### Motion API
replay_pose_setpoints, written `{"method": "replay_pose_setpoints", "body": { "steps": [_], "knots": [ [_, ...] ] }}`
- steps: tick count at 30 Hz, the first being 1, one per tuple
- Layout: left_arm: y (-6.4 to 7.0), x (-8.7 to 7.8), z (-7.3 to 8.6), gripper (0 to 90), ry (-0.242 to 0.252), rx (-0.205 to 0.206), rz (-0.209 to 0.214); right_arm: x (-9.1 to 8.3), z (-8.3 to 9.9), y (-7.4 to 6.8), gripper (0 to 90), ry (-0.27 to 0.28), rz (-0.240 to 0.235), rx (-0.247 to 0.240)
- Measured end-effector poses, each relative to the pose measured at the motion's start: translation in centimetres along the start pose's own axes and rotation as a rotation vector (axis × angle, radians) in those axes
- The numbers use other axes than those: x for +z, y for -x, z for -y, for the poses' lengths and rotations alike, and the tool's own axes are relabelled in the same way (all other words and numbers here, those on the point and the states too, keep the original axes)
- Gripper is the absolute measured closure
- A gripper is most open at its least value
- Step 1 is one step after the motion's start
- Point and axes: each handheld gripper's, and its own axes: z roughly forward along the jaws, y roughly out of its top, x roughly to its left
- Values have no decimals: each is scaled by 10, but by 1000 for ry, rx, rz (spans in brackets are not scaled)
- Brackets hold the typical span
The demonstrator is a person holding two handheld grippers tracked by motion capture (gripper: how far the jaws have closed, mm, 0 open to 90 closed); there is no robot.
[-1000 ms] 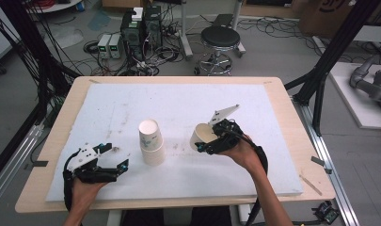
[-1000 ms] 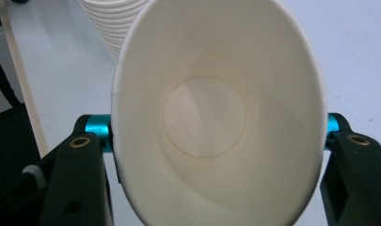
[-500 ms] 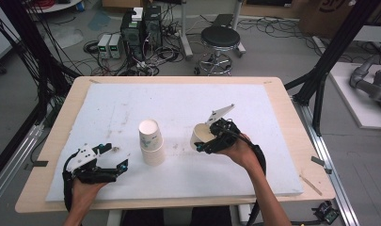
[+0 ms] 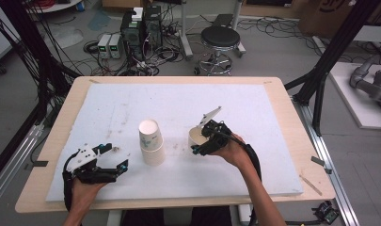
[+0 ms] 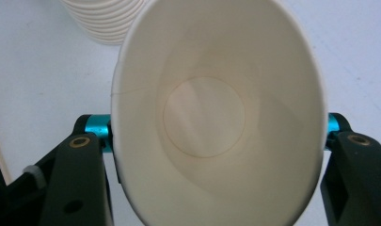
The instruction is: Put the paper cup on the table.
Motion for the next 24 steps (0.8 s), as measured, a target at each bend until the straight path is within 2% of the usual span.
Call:
{"method": "replay_pose_setpoints", "body": {
  "steps": [7, 12, 16, 24],
  "knots": [
    [-1, 0, 0, 68, -2, 0, 5, 19, -2, -3, 362, -80, 9, -26],
    [-1, 0, 0, 68, -2, -1, 7, 24, -3, -3, 361, -103, 17, -41],
    [-1, 0, 0, 68, -2, -5, 8, 29, -2, -4, 359, -119, 14, -30],
    [-2, 0, 0, 68, -6, -6, 9, 33, 0, -4, 359, -77, 12, -23]
  ]
}}
